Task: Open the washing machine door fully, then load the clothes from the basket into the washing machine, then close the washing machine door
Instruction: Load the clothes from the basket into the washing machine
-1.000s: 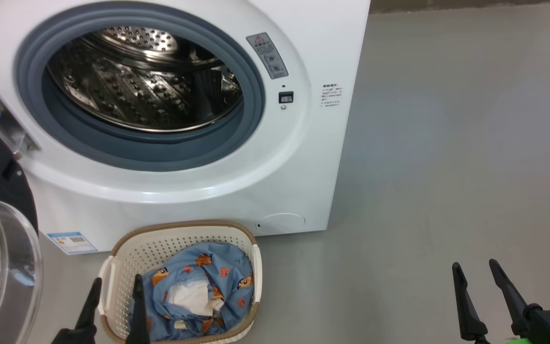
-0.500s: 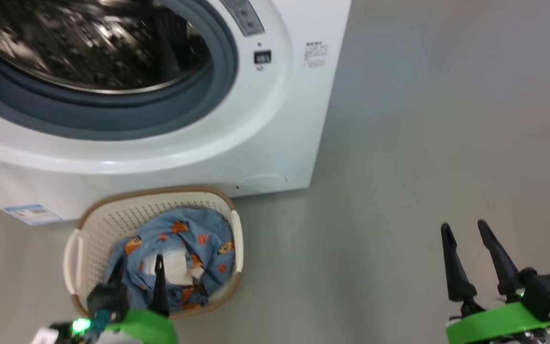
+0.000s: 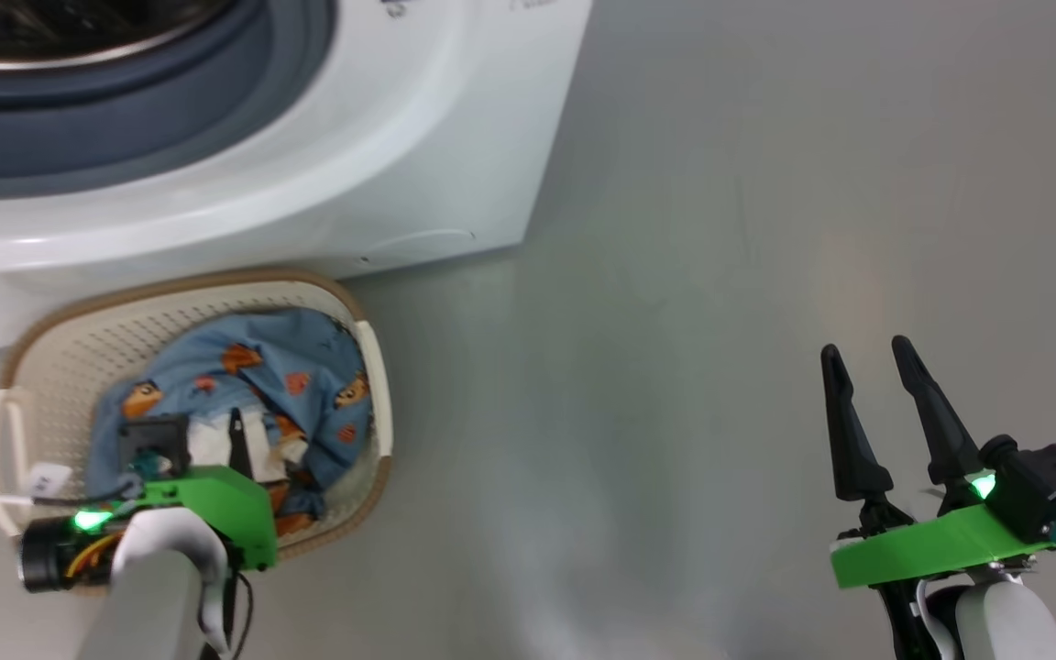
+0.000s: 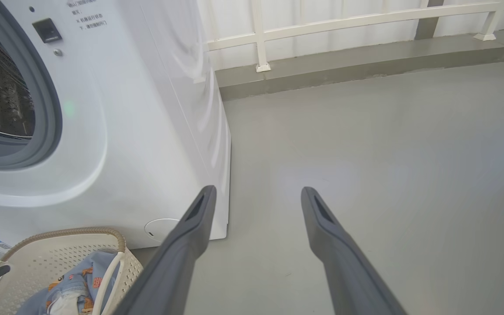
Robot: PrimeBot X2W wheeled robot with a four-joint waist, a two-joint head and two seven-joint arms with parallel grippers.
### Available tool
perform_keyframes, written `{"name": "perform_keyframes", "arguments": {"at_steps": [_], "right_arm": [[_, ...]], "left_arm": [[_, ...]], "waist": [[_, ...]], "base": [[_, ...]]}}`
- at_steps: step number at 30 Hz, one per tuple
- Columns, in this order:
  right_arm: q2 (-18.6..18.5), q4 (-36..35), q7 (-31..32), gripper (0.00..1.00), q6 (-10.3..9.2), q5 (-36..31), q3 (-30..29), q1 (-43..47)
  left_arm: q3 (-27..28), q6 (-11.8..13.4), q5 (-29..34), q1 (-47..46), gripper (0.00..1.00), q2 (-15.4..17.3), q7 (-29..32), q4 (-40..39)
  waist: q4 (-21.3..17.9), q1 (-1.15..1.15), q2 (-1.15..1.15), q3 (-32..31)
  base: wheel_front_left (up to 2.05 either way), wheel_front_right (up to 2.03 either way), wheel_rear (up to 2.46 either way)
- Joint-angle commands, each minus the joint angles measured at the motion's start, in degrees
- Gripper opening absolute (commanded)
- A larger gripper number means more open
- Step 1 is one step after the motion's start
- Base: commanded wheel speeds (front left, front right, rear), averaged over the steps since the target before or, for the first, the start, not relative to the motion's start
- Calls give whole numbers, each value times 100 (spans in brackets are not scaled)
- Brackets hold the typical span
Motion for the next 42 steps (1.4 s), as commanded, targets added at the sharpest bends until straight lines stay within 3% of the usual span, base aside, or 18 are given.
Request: {"name": "perform_keyframes", "arguments": {"at_steps": [1, 11, 18, 42], "right_arm": [[-53, -107, -68, 100, 9, 40, 164, -82], [-53, -190, -68, 100, 9, 25, 335, -413], [-53, -231, -68, 100, 9, 19, 415, -658], [-53, -457, -68, 100, 9, 90, 584, -813]], "left_arm": [[210, 41, -70, -155, 100, 199, 5, 112], [388, -103, -327, -979, 100, 486, 155, 1205], [611, 25, -600, -1547, 100, 576, 507, 1734], [507, 252, -646, -2620, 100, 1139, 670, 2284]], "waist": [[-310, 0, 0, 403], [-519, 0, 0, 1085], [-678, 0, 0, 1654], [-981, 0, 0, 2583]], "base": [[0, 0, 0], [0, 0, 0], [0, 0, 0], [0, 0, 0]]}}
